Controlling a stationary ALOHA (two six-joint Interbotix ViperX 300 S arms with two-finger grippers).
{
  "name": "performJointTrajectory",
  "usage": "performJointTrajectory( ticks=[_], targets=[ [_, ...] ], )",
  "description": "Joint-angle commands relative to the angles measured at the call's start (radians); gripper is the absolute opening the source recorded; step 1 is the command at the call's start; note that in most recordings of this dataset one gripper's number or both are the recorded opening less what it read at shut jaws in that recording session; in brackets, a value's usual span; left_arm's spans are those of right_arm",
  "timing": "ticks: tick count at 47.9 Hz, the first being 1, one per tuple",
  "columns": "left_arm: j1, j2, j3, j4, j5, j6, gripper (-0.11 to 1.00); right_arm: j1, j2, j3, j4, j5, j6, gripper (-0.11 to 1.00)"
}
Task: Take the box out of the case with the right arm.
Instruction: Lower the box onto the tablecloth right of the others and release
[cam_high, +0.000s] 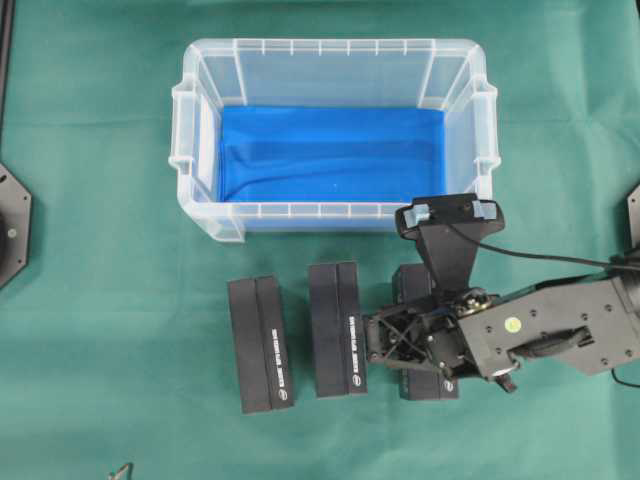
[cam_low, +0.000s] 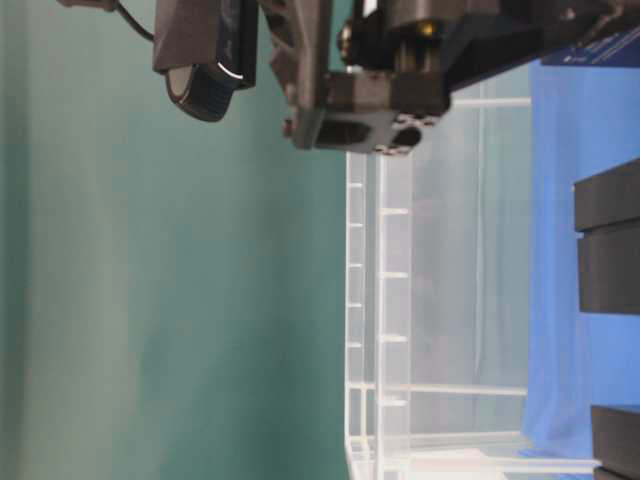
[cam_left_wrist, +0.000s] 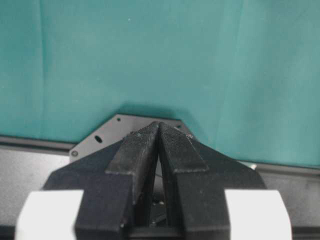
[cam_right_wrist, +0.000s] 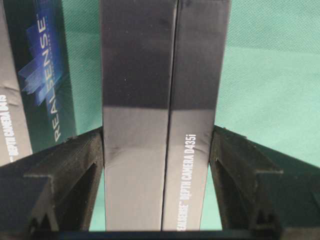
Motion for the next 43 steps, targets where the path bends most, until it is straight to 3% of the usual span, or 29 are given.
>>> performJointTrajectory(
  ticks=[1, 14, 23, 43],
  targets=[
    [0.003, 0.003, -0.008, 0.003, -0.005, 0.000, 0.00, 0.005, -0.020, -0.014, 0.006, -0.006, 0.000, 0.65],
    [0.003, 0.000, -0.008, 0.003, -0.005, 0.000, 0.00, 0.006, -0.031, -0.014, 0.009, 0.005, -0.005, 0.66],
    [0.003, -0.002, -0.006, 0.003, -0.005, 0.000, 0.00, 0.008, -0.031, -0.029, 0.005, 0.026, -0.003, 0.91],
    [0.005, -0.003, -0.006, 0.003, -0.005, 0.000, 0.00, 0.003, -0.040, -0.064, 0.002, 0.044, -0.005, 0.89]
  ],
)
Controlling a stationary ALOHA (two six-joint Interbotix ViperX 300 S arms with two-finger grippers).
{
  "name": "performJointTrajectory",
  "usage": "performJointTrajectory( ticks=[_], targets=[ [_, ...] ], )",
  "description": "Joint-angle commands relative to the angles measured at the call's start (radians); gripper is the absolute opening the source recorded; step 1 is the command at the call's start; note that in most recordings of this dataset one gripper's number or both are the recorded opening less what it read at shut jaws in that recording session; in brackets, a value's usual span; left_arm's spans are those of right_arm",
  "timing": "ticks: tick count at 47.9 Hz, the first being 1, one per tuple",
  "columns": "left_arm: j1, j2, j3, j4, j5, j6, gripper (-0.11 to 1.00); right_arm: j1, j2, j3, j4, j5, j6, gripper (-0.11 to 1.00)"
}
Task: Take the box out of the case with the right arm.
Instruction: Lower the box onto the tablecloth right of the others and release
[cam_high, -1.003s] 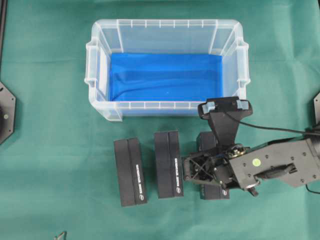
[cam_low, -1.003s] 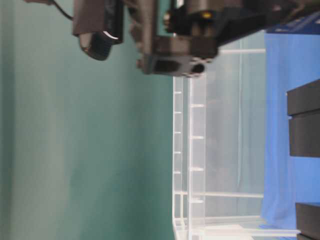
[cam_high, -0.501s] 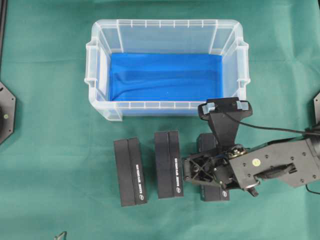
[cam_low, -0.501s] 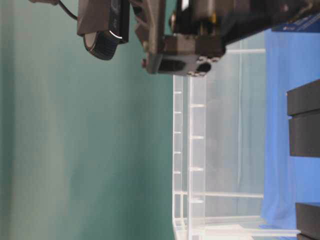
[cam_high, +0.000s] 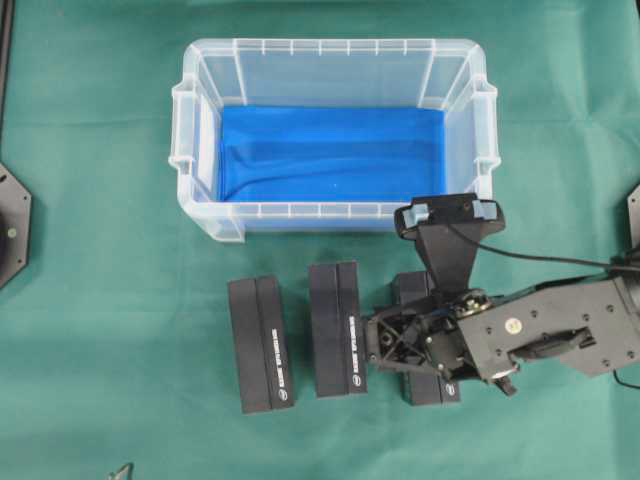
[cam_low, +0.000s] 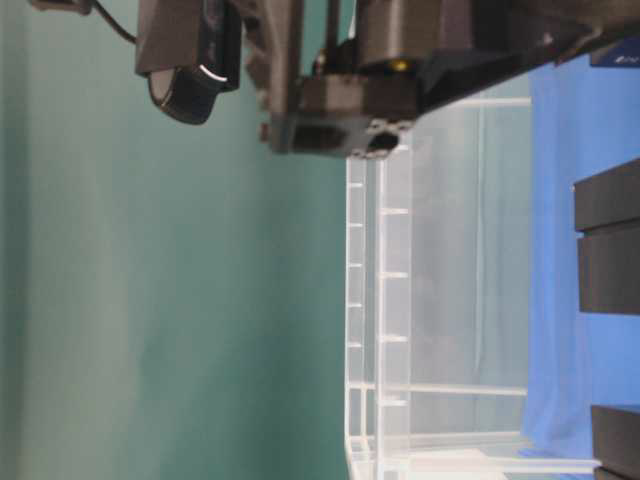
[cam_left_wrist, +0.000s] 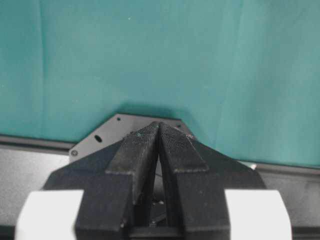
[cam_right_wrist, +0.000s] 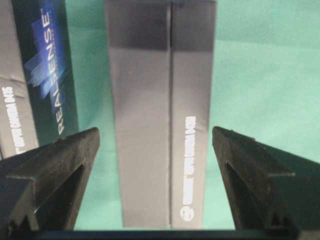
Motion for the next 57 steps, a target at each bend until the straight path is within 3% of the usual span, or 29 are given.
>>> performJointTrajectory(
  ticks=[1, 20, 30, 45, 57],
  targets=[
    [0.005, 0.003, -0.011, 0.002, -0.005, 0.002, 0.00, 0.002, -0.043, -0.040, -0.003, 0.018, 0.002, 0.89],
    [0.005, 0.003, -0.011, 0.003, -0.005, 0.002, 0.00, -0.002, -0.094, -0.250, -0.067, 0.342, -0.012, 0.88],
    [0.005, 0.003, -0.011, 0.002, -0.005, 0.002, 0.00, -0.008, -0.094, -0.325, -0.072, 0.434, -0.055, 0.88],
    [0.005, 0.005, -0.011, 0.002, -0.005, 0.002, 0.00, -0.011, -0.106, -0.307, -0.069, 0.437, -0.072, 0.88],
    [0.005, 0.006, -0.011, 0.002, -0.005, -0.002, 0.00, 0.008, -0.202, -0.187, -0.060, 0.416, -0.049, 0.88]
  ],
)
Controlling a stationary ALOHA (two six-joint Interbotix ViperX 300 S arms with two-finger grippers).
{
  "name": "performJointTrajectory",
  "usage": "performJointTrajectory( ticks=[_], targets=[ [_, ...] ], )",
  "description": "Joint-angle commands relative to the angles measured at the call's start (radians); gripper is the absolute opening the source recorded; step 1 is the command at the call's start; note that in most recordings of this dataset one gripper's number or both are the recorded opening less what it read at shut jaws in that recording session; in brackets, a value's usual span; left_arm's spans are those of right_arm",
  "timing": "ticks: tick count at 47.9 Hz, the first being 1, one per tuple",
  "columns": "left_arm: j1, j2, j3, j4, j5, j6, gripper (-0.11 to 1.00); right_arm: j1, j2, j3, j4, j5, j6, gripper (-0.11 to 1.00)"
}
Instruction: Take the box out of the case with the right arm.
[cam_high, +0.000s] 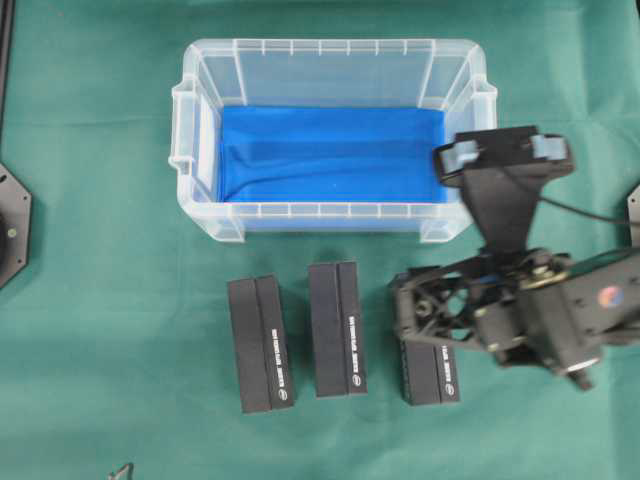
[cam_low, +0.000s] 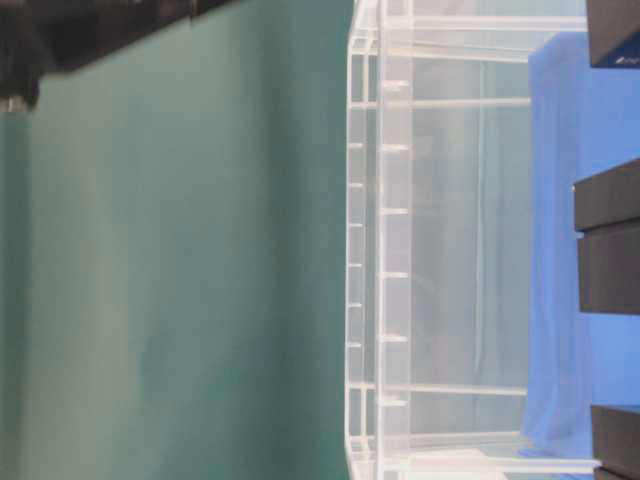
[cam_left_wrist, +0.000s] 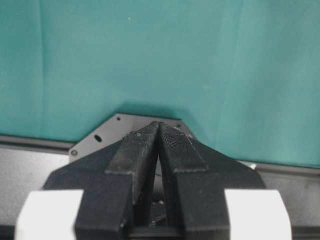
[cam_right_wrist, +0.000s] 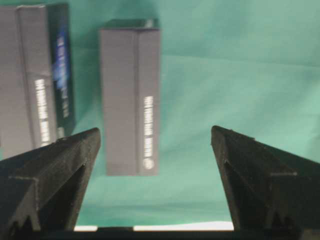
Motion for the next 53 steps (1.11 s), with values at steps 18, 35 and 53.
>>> performJointTrajectory(
  ticks=[18, 35, 53],
  targets=[
    [0.005, 0.003, -0.009, 0.003, -0.005, -0.002, 0.00, 0.044, -0.247, 0.227, 0.015, -0.009, 0.078, 0.88],
    [0.005, -0.002, 0.005, 0.005, -0.005, -0.002, 0.00, 0.069, -0.362, 0.334, 0.012, -0.008, 0.138, 0.88],
    [0.005, -0.002, 0.009, 0.003, -0.005, -0.002, 0.00, -0.080, -0.388, 0.350, -0.014, -0.011, -0.015, 0.88]
  ],
)
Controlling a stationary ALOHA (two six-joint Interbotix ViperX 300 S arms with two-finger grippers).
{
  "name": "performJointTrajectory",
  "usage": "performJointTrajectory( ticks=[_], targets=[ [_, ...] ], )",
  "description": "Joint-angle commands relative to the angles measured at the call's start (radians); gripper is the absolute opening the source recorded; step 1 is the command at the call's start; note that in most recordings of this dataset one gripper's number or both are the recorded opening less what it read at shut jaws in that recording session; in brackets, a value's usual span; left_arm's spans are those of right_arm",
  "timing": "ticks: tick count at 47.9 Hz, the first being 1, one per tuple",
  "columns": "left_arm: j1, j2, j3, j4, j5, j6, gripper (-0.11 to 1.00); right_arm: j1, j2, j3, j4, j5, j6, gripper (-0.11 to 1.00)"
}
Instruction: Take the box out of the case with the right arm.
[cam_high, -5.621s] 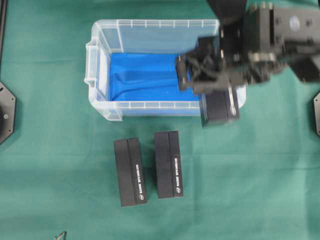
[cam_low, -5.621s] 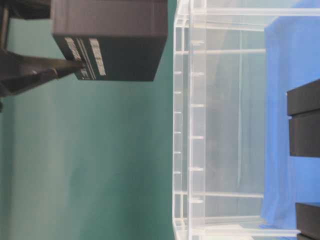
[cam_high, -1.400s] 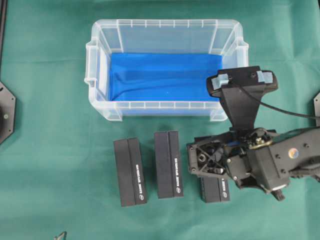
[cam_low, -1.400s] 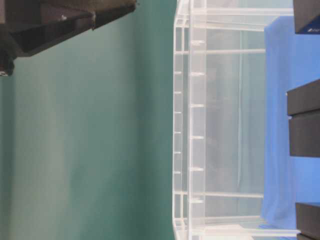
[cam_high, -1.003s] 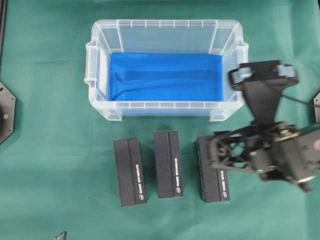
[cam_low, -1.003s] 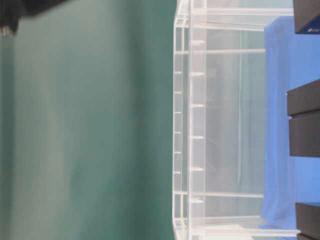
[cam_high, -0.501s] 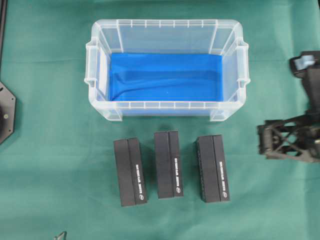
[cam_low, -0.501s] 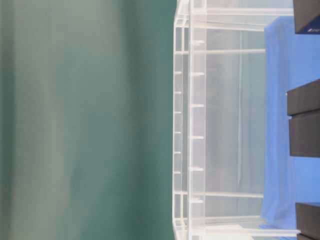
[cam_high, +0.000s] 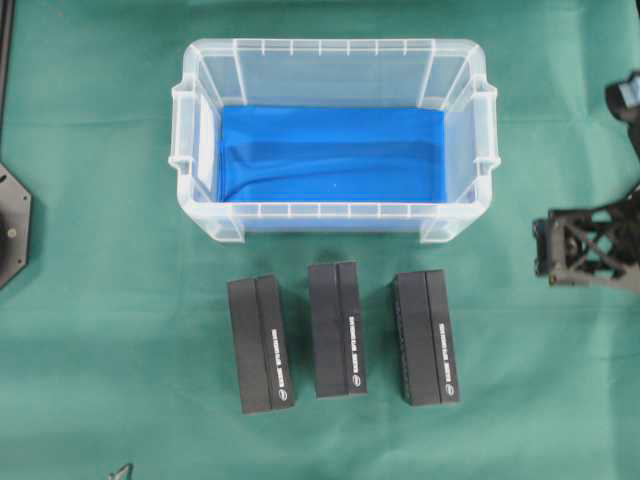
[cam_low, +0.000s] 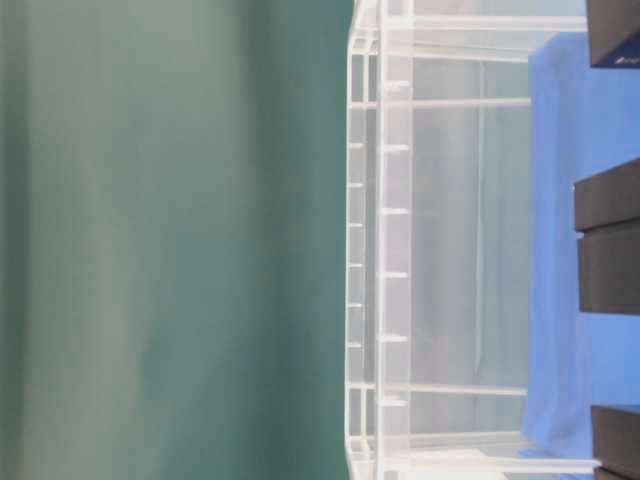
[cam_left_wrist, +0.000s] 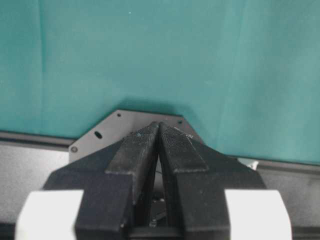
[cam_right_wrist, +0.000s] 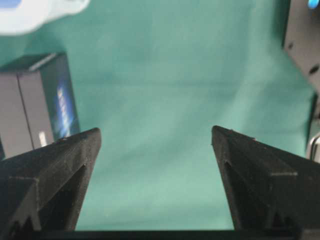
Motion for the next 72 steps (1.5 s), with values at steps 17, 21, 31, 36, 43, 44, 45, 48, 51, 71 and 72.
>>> performJointTrajectory(
  ticks=[17, 21, 31, 36, 43, 44, 45, 48, 51, 71, 72],
  targets=[
    [0.005, 0.002, -0.011, 0.003, -0.005, -0.002, 0.00, -0.337, -0.038, 0.000, -0.005, -0.021, -0.382, 0.88],
    [0.006, 0.003, -0.011, 0.003, -0.003, -0.002, 0.00, -0.403, -0.038, 0.003, -0.005, -0.038, -0.454, 0.88],
    [0.014, 0.003, -0.011, 0.003, -0.003, -0.002, 0.00, -0.549, -0.038, 0.017, -0.005, -0.097, -0.598, 0.88],
    [0.014, 0.002, -0.011, 0.003, -0.005, -0.002, 0.00, -0.591, -0.037, 0.018, 0.000, -0.112, -0.635, 0.88],
    [0.017, 0.003, -0.011, 0.005, -0.003, -0.002, 0.00, -0.604, -0.038, 0.018, 0.000, -0.112, -0.644, 0.88],
    [0.017, 0.002, -0.011, 0.003, -0.003, -0.002, 0.00, -0.604, -0.038, 0.020, 0.000, -0.112, -0.644, 0.88],
    [0.018, 0.002, -0.011, 0.005, -0.005, -0.002, 0.00, -0.603, -0.037, 0.020, 0.000, -0.112, -0.644, 0.88],
    [0.021, 0.002, -0.011, 0.003, -0.005, -0.002, 0.00, -0.604, -0.037, 0.021, 0.003, -0.110, -0.643, 0.88],
    [0.025, 0.002, -0.011, 0.003, -0.005, -0.002, 0.00, -0.604, -0.037, 0.021, 0.006, -0.110, -0.641, 0.88],
    [0.029, 0.002, -0.011, 0.003, -0.005, 0.002, 0.00, -0.604, -0.037, 0.023, 0.014, -0.109, -0.640, 0.88],
    [0.029, 0.002, -0.011, 0.003, -0.005, 0.002, 0.00, -0.604, -0.038, 0.023, 0.014, -0.109, -0.640, 0.88]
  ],
)
